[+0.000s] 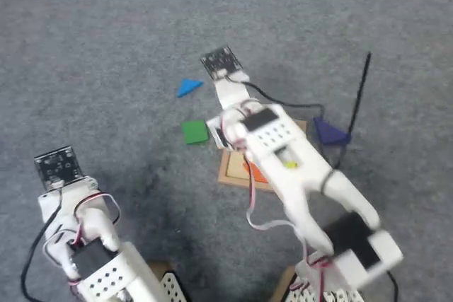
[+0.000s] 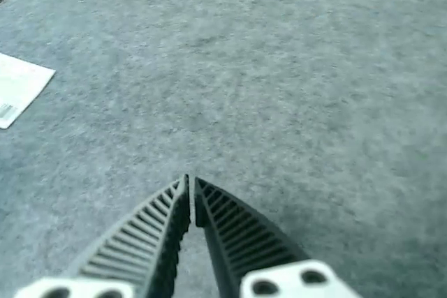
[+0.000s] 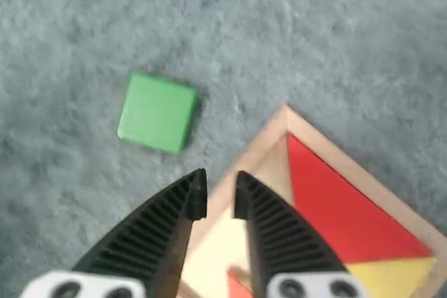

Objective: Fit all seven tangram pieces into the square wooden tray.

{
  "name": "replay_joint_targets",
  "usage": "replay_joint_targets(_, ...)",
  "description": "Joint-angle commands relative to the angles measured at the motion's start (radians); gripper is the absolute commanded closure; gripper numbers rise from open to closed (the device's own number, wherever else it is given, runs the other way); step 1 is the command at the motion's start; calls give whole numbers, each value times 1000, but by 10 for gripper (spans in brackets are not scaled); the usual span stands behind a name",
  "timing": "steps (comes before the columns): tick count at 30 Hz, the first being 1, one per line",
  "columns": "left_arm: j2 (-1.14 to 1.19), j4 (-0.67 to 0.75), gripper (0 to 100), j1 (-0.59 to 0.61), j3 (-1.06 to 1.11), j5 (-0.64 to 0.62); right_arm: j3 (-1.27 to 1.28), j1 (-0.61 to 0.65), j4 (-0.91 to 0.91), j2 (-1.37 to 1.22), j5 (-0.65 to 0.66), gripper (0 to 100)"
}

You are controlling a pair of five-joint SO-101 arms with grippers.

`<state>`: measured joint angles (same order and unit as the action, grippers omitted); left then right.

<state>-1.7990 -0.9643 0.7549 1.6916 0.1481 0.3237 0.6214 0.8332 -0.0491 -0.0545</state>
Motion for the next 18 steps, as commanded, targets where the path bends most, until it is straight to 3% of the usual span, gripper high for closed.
replay_joint_targets(1,-17,-17,985,-37,-8,5,-278,54,84,-147,-26,864)
replay_joint_targets(9,-17,-20,985,-37,-8,5,-548,114,142,-452,-110,753)
replay_joint_targets(18,-17,-21,985,-38,-8,5,-631,133,137,-572,-216,783)
